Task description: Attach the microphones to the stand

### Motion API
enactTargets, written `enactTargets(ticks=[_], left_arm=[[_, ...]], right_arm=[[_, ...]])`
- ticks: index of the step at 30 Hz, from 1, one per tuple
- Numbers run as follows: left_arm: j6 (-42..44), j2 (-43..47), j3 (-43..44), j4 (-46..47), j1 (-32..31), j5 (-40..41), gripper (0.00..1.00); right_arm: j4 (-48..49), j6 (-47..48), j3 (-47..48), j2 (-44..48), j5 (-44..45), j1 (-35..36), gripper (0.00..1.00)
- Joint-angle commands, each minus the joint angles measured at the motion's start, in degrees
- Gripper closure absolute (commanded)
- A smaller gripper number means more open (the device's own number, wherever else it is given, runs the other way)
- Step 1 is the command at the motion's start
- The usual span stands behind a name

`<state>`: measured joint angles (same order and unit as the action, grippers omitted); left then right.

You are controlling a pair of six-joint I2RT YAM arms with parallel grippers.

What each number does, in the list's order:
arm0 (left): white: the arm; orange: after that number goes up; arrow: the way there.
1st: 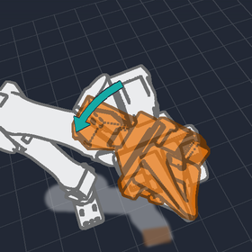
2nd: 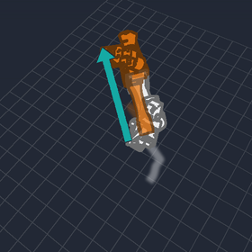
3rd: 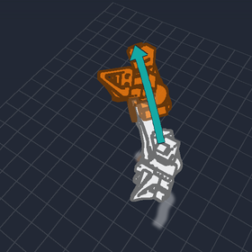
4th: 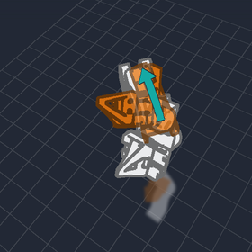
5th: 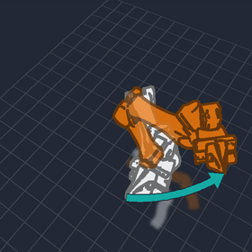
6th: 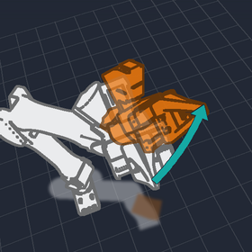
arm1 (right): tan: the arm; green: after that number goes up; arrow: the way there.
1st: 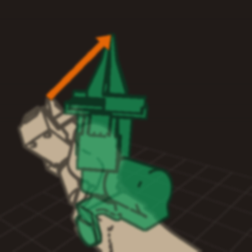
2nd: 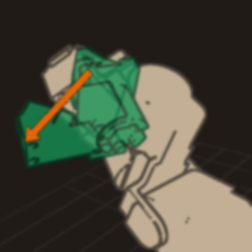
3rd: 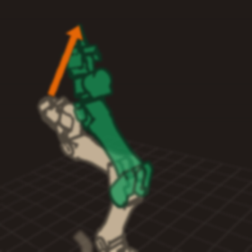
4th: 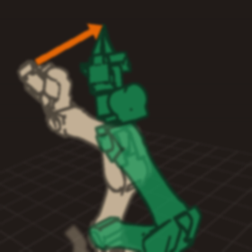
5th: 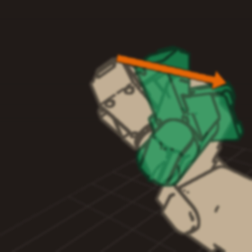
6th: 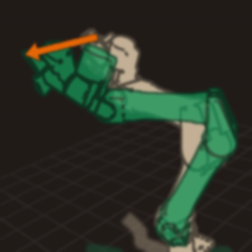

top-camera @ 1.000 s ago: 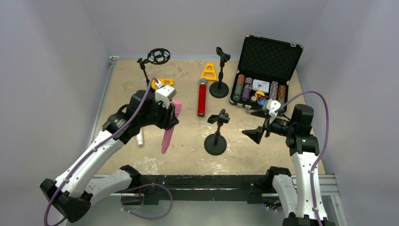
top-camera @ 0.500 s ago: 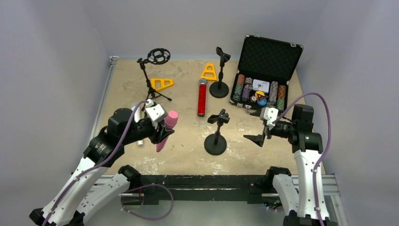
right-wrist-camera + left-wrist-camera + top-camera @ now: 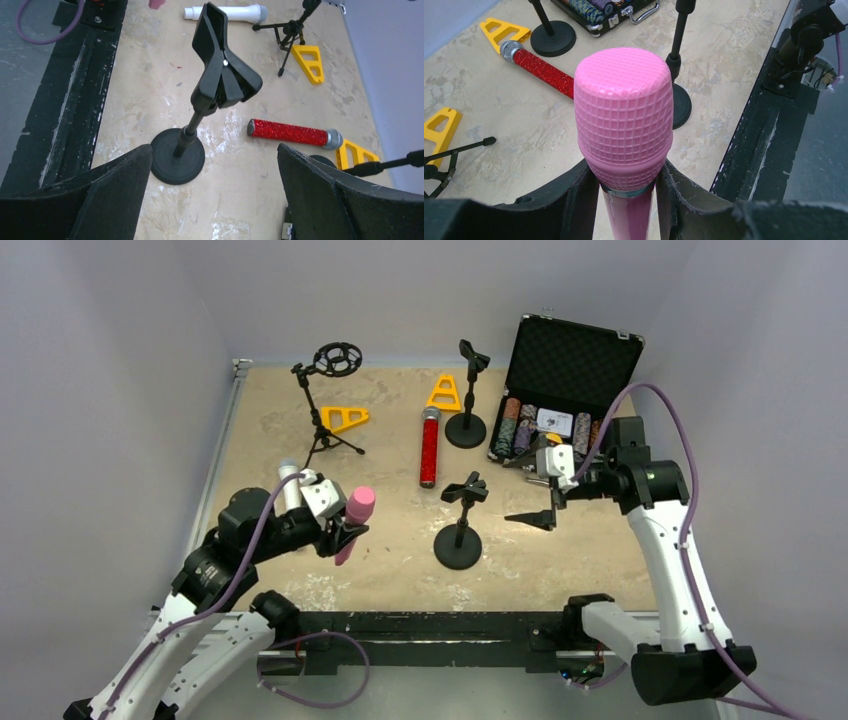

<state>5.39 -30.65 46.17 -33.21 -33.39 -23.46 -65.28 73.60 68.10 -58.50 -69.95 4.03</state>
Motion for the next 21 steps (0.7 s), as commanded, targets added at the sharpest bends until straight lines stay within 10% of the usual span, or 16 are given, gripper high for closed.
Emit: enactTargets(ticks=[1, 21], left_arm=[[0.37, 0.82, -0.47, 4.34, 0.39, -2.45, 1.00], [0.31, 0.69, -0.77, 5.06, 1.05, -4.47, 1.00]], right_arm=[[6.30, -9.55, 5.56, -3.07, 2.88, 5.18, 0.02], [5.48, -12.88, 11.24, -14.52, 4.03, 17.16, 0.17]])
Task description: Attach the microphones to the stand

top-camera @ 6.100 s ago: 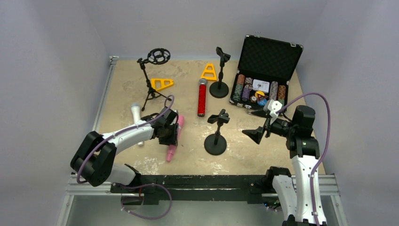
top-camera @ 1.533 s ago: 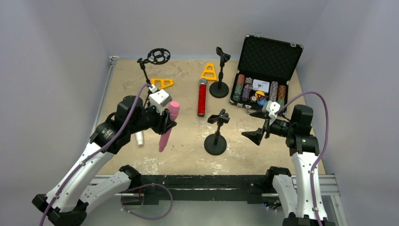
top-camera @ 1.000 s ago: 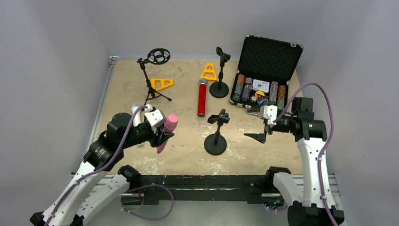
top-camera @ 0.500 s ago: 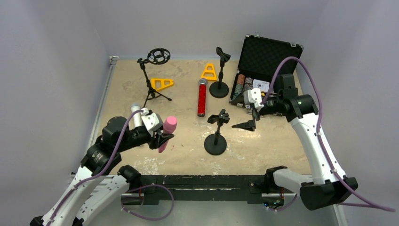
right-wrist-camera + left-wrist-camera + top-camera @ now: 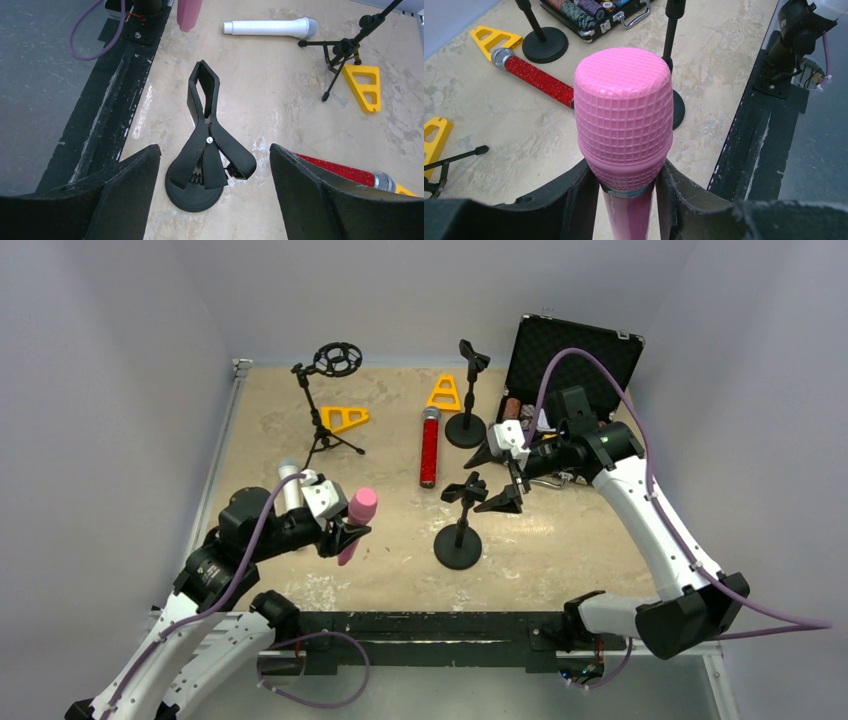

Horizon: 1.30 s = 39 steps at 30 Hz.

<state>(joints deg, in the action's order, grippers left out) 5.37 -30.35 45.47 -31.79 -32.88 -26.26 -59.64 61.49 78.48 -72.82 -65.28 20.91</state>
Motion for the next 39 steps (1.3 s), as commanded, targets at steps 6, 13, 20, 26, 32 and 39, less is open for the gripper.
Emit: enactTargets(ticks=[6, 13, 20, 26, 32, 39], left_arm=[[0.02, 0.76, -0.16, 4.25, 0.75, -2.37, 1.00], [-9.24, -1.12, 0.31, 18.27, 0.83, -10.08, 1.00], [-18.16, -12.09, 5.53, 32.58, -0.54, -15.20, 1.00], [-20.37, -18.99, 9.97, 38.76, -5.45, -14.53, 1.00], [-19.96, -24.50, 13.65, 41.01, -8.95, -13.20, 1.00], [-16.71, -30.22, 16.31, 41.75, -11.42, -10.75, 1.00]], right_arm=[[-1.80, 0.31, 1.59, -0.85, -1.73, 0.77, 0.40], [-3.81, 1.37, 2.20, -0.84, -1.54, 0.79, 0.95], [0.73, -3.12, -0.75, 1.71, -1.51, 0.76, 0.99], [1.79, -4.62, -0.92, 2.00, -1.94, 0.78, 0.99], [1.65, -4.98, -0.72, 1.55, -2.30, 0.79, 0.99], [1.45, -5.16, -0.93, 1.71, -2.95, 0.75, 1.00]])
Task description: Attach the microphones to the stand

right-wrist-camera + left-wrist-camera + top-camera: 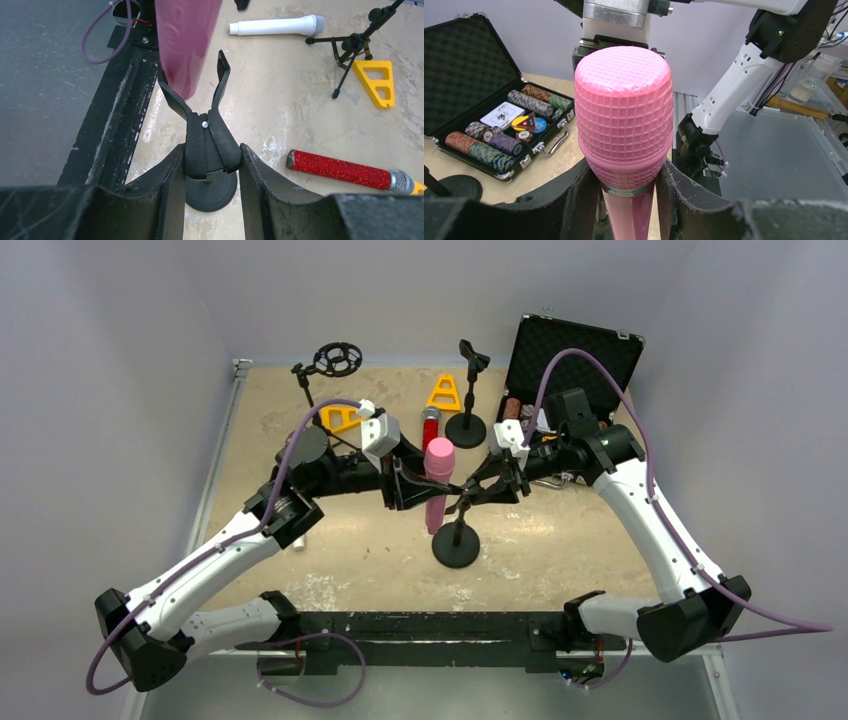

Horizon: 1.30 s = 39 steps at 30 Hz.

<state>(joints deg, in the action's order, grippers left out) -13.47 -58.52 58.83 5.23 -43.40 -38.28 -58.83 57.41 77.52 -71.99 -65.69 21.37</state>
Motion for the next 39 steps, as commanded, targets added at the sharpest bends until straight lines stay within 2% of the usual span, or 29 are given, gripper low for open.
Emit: enactTargets(ticks=[1, 14, 15, 16, 18, 20, 21, 24, 26, 29, 30, 33, 37, 39], left_arm=[[2.34, -2.63, 3.00, 5.19, -1.21, 1.47, 1.00], [4.61, -6.93, -0.82, 12.33, -4.13, 4.62, 1.00], [4.60, -6.95, -0.94, 12.61, -4.15, 4.76, 1.00], [4.49, -6.87, -1.11, 12.75, -4.15, 4.92, 1.00], [4.27, -6.71, -1.50, 12.95, -4.15, 5.00, 1.00], [3.96, -6.30, -2.30, 13.37, -4.15, 5.18, 1.00], [3.75, -5.97, -2.91, 13.82, -4.15, 5.49, 1.00], [3.10, -5.02, -4.49, 15.05, -4.07, 6.22, 0.95], [2.58, -4.84, -5.19, 15.91, -4.06, 6.69, 0.90], [1.65, -4.48, -5.77, 16.21, -4.07, 7.47, 0.77], [1.27, -4.31, -5.91, 16.21, -4.07, 8.07, 0.71], [0.46, -2.82, -6.56, 15.91, -4.06, 10.22, 0.43], [0.55, -1.05, -6.30, 13.93, -3.89, 11.73, 0.28], [0.77, -0.49, -6.05, 13.04, -3.81, 11.78, 0.26]], right_arm=[[0.64, -1.12, -0.06, 0.88, -2.74, 0.33, 1.00], [0.29, -1.72, -0.97, 1.15, -4.50, 0.26, 0.99], [0.29, -2.27, -0.99, 1.15, -4.64, 0.32, 0.94], [0.26, -2.83, -0.94, 1.22, -4.87, 0.32, 0.84], [-0.06, -3.05, -0.72, 1.45, -5.57, 0.34, 0.54], [-0.44, -3.08, -0.94, 2.13, -6.30, 0.29, 0.32], [-0.47, -3.20, -1.12, 2.55, -6.37, 0.29, 0.26], [0.56, -4.92, -1.67, 3.65, -7.30, 0.23, 0.21], [1.08, -5.30, -2.19, 4.27, -7.09, 0.14, 0.20], [1.92, -6.27, -3.11, 5.23, -7.31, -0.33, 0.17], [2.19, -6.56, -3.46, 5.61, -7.44, -0.48, 0.17], [3.77, -7.63, -5.10, 7.33, -7.61, -1.37, 0.16], [6.36, -9.12, -7.79, 9.76, -8.71, -3.46, 0.15], [7.08, -9.46, -8.97, 10.68, -9.57, -4.58, 0.14]])
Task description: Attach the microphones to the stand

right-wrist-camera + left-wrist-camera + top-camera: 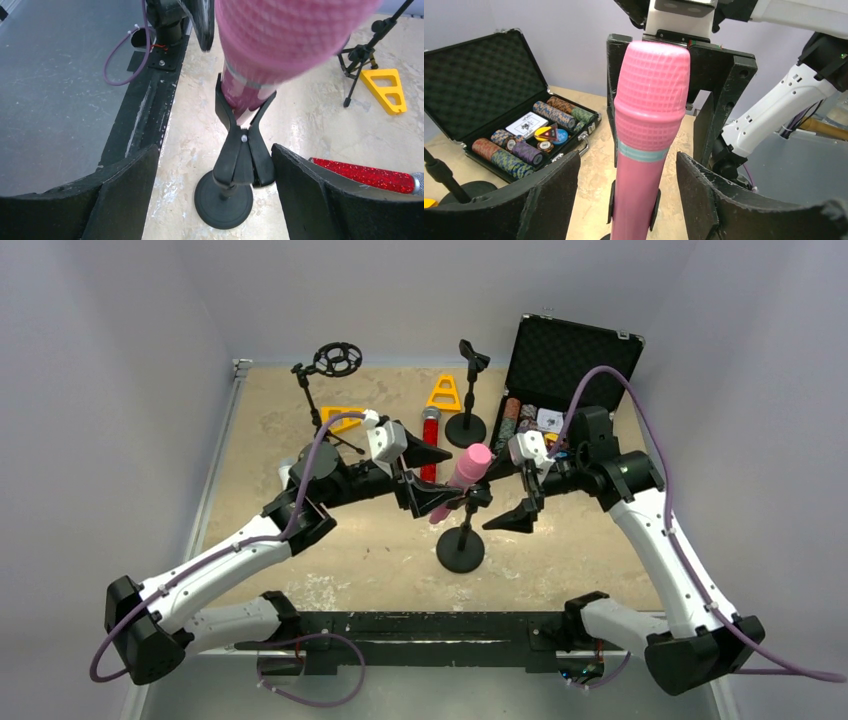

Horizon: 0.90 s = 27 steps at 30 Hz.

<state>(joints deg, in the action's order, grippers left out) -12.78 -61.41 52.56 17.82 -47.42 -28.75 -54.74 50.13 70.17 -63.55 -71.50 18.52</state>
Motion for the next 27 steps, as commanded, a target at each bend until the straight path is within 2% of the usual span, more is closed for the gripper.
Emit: enactTargets(ticks=[1, 3, 5, 7, 13, 21, 27], left_arm=[[0.22, 2.69, 0.40, -0.26, 0.29, 2.00, 0.24], [1.10, 3.51, 0.33, -1.54, 0.44, 1.54, 0.23], [2.13, 4.82, -0.44, -2.37, 0.61, 1.76, 0.09], [3.35, 6.51, -1.58, -3.23, 0.93, 1.86, 0.01], [6.39, 12.69, -3.18, -11.90, 2.58, 3.66, 0.01], [15.91, 16.11, -1.53, -27.65, 3.12, 0.59, 0.01], [18.83, 17.49, -2.78, -31.17, 3.12, -1.24, 0.01]], right_arm=[[3.27, -2.22, -2.07, 2.62, -4.14, -2.26, 0.14], [3.90, -2.42, -2.87, 3.59, -5.09, -3.61, 0.13], [5.27, -3.65, -3.67, 4.71, -5.23, -4.56, 0.12], [6.34, -4.31, -4.41, 5.57, -5.43, -5.39, 0.12], [10.20, -7.23, -6.71, 8.14, -5.59, -7.81, 0.10], [16.14, -10.66, -11.94, 12.71, -7.91, -13.87, 0.08], [22.06, -12.07, -18.00, 16.11, -7.96, -15.52, 0.05]])
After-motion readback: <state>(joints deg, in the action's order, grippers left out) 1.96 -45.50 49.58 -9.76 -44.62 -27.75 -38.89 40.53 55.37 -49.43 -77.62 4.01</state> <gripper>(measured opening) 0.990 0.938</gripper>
